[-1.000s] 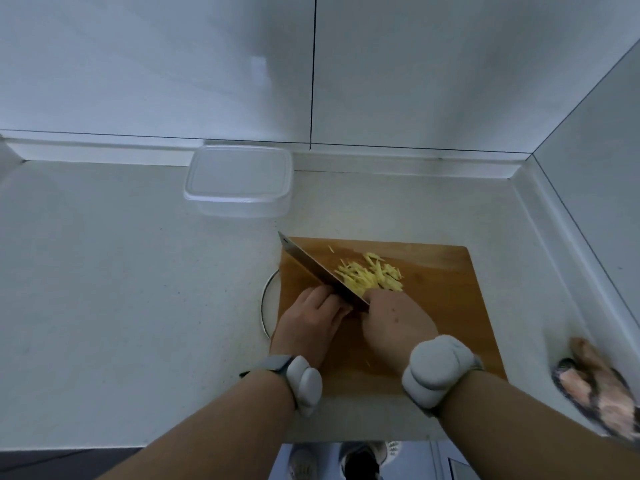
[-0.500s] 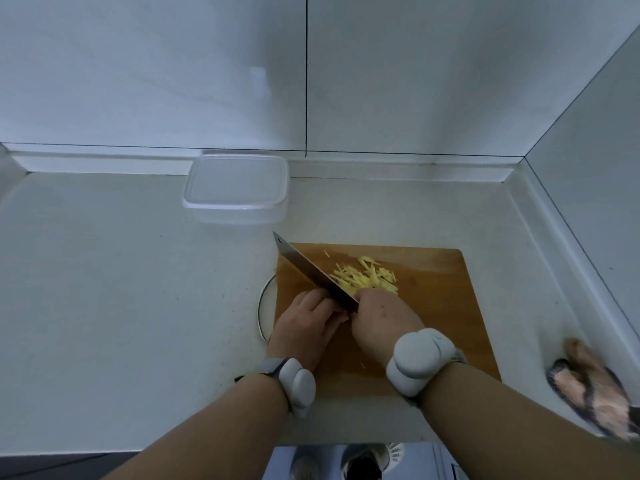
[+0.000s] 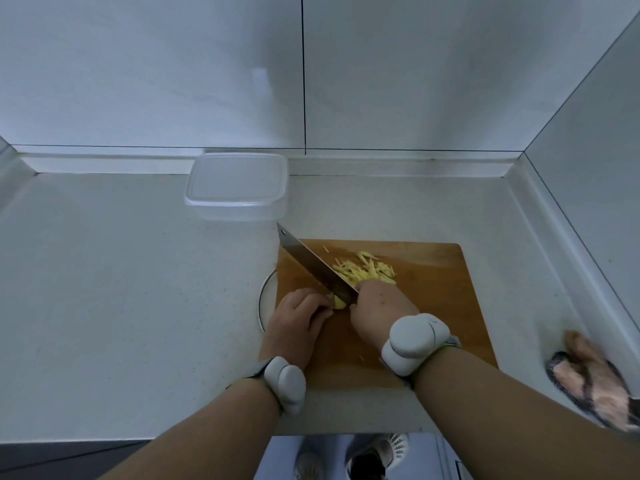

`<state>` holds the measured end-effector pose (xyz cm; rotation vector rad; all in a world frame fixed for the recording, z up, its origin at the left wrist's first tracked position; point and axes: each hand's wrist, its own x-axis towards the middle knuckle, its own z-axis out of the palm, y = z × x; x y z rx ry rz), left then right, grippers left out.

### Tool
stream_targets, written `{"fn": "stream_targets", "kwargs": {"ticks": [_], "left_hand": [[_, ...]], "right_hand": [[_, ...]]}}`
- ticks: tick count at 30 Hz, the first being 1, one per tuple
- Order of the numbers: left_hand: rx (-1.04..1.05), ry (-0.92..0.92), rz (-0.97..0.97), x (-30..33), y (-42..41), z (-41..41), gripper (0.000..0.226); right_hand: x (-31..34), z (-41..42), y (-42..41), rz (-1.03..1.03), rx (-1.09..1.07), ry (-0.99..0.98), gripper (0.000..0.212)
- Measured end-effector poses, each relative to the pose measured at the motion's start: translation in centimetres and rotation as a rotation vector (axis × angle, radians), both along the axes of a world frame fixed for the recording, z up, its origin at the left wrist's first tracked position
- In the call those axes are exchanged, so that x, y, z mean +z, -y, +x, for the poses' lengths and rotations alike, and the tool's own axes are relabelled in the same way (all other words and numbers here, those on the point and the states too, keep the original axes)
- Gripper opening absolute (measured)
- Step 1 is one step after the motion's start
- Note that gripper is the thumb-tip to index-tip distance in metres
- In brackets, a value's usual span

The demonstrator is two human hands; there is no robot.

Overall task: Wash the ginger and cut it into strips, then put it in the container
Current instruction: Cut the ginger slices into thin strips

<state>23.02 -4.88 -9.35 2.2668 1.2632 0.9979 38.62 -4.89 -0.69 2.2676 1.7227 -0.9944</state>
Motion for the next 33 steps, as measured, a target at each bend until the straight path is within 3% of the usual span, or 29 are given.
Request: {"fn": "stream_targets", "kwargs": {"ticks": [10,15,33], "left_hand": [[-0.068,-0.022,0.047,0.1,0.2,0.1,0.020],[-0.054,-0.137,0.143,0.3,0.3,0.6,0.023],[0.076,-0.152,-0.003,0.5,-0.1,2.2,0.019]], "right_hand": [[-0.5,0.1,0.3,0.008,-0.029,-0.029,0.026],[0.0,-0.4,1.3,0.156,-0.111,-0.012,0.018],[-0.4,-0.5,1.2,0.162,-0.105,-0.026,0.012]]}}
